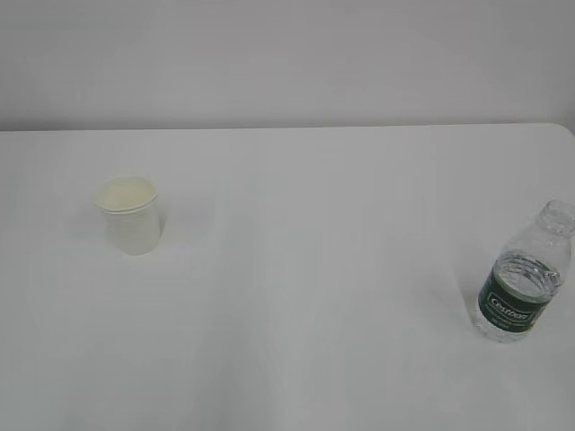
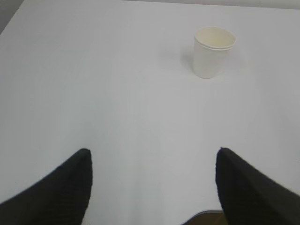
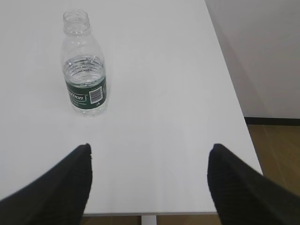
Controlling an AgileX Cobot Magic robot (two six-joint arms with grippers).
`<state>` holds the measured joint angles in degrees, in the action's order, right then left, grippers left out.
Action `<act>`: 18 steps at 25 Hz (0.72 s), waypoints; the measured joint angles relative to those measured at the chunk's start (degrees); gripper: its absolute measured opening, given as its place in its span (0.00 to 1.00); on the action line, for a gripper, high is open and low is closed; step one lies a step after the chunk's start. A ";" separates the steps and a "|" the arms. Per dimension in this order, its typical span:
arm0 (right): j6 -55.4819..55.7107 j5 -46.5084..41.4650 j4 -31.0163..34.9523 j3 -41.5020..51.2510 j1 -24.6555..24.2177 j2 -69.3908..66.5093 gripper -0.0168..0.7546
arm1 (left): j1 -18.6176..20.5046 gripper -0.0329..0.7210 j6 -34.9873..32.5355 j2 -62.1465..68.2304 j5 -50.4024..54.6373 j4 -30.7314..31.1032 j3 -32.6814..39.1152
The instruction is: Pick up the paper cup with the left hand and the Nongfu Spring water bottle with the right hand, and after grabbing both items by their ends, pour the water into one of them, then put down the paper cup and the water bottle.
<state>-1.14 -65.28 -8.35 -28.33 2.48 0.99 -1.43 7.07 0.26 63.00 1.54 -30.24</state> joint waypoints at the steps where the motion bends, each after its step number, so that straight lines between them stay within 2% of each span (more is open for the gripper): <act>1: 0.00 0.00 0.00 0.00 0.00 0.00 0.78 | 0.00 0.82 0.00 0.00 0.00 0.00 0.00; 18: 0.00 0.00 -0.04 0.00 0.00 0.00 0.78 | 0.00 0.82 0.00 0.00 0.00 0.00 0.00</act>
<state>-1.14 -65.28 -8.39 -28.33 2.48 0.99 -1.43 7.07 0.26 63.00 1.54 -30.24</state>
